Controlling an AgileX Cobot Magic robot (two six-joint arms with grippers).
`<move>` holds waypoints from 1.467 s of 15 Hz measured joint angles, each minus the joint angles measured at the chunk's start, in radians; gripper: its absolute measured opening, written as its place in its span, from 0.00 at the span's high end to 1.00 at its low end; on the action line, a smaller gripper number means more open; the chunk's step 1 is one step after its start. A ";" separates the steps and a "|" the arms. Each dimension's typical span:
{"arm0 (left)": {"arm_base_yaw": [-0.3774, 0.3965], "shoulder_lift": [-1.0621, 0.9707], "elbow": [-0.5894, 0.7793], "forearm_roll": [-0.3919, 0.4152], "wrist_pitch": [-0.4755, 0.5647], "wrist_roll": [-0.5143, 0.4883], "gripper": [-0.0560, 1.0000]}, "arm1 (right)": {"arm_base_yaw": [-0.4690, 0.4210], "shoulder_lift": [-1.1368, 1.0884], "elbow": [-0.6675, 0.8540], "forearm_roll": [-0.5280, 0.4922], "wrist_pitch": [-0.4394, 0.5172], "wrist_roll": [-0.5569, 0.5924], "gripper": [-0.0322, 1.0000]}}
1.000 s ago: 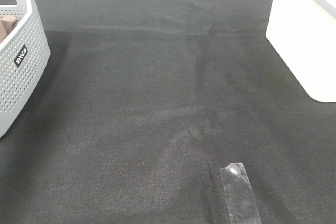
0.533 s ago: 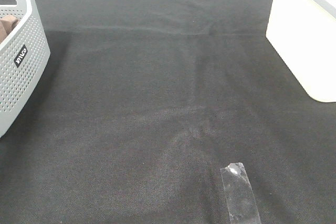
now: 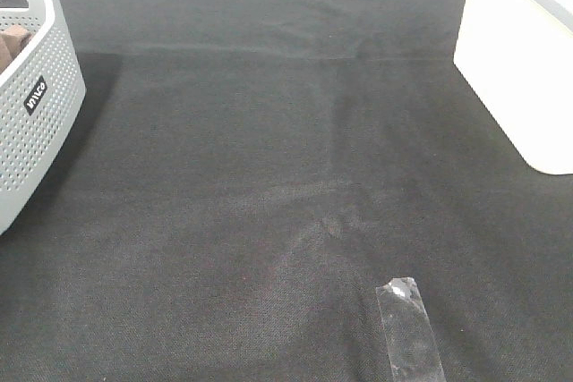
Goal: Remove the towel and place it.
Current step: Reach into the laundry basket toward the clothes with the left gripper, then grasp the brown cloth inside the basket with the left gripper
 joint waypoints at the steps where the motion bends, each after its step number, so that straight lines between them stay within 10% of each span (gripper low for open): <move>1: 0.000 0.025 -0.037 -0.002 -0.004 0.001 0.01 | 0.000 0.000 0.000 0.000 0.000 0.000 0.03; 17: 0.000 0.123 -0.115 0.016 -0.045 0.050 0.07 | 0.000 0.000 0.000 0.000 0.000 0.000 0.03; 22: 0.000 0.123 -0.115 0.036 -0.006 0.049 0.74 | 0.000 0.000 0.000 0.000 0.000 0.000 0.03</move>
